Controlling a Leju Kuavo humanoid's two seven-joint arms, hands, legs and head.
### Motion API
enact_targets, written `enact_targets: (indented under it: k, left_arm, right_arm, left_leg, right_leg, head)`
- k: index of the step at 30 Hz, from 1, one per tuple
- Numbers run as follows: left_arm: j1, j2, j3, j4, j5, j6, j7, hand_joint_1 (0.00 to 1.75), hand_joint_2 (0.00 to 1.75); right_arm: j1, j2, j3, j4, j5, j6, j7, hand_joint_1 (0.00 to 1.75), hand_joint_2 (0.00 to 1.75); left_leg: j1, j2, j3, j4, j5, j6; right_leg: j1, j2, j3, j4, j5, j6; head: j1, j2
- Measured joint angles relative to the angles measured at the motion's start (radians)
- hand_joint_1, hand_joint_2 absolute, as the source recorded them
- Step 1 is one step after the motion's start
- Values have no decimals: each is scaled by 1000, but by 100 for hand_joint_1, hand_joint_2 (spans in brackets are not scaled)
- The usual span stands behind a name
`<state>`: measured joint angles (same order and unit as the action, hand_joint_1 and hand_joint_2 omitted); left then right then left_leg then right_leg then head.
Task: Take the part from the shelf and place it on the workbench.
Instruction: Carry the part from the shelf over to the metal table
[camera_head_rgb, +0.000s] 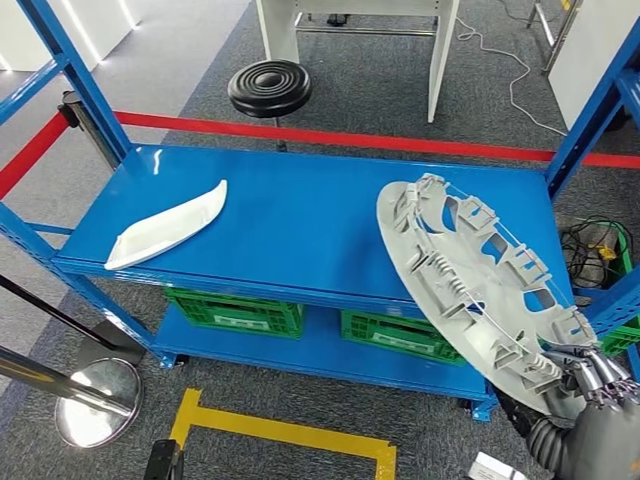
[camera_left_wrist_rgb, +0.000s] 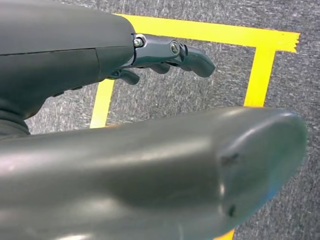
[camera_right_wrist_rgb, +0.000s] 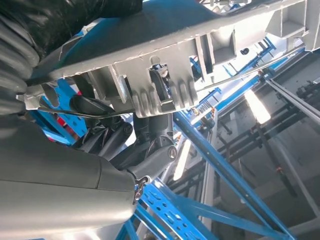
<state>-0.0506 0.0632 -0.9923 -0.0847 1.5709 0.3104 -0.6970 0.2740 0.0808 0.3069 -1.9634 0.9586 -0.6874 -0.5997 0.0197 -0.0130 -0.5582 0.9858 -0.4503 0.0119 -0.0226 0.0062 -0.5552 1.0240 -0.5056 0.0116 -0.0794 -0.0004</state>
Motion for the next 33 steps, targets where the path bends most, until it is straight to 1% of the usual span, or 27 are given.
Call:
enact_targets:
  k: [1,4,5,10,13,17,22,33]
  left_arm:
    - [-1,-1,4,0,0,0,0,0,0]
    - [-3,-4,13,0,0,0,0,0,0]
    - [-3,-4,16,0,0,1,1,0,0]
    - [-3,-5,30,0,0,1,3,0,0]
    - [-3,-5,35,0,0,7,5,0,0]
    - [-1,-1,35,0,0,34,17,0,0]
    - [1,5,35,0,0,35,21,0,0]
    - [2,5,35,0,0,36,22,0,0]
  right_arm:
    - [-2,0,1,0,1,0,3,175,175]
    - [-6,0,6,-2,3,0,8,175,175]
    - [-8,0,7,-2,3,0,8,175,175]
    - [-12,0,10,-2,4,0,10,175,175]
    - [-12,0,12,-2,1,0,17,175,175]
    - [-9,0,13,0,-27,0,16,175,175]
    - [-4,0,13,6,-40,0,-6,175,175]
    - [-3,0,12,9,-42,0,-8,175,175]
  left_leg:
    - [-1,0,0,-2,0,-8]
    - [1,0,1,-7,-1,-53]
    - [2,0,0,-6,-2,-60]
    - [1,0,-5,4,-6,-53]
    - [1,0,-7,7,-8,-51]
    - [0,0,-8,9,-8,-50]
    - [0,0,-8,9,-8,-49]
    - [0,0,-8,9,-8,-49]
  right_leg:
    - [-1,0,0,0,0,-2]
    - [1,-1,-2,1,-1,-8]
    - [1,-1,-2,1,-1,-8]
    - [0,-1,-2,1,0,-3]
    - [0,-1,-2,1,1,-1]
    - [-1,-1,-2,1,1,1]
    - [-1,-1,-2,1,2,1]
    - [-1,-1,-2,1,2,1]
  head:
    - [-1,0]
    - [-4,0]
    - [-3,0]
    - [-3,0]
    - [-3,0]
    - [-3,0]
    - [-3,0]
    - [-3,0]
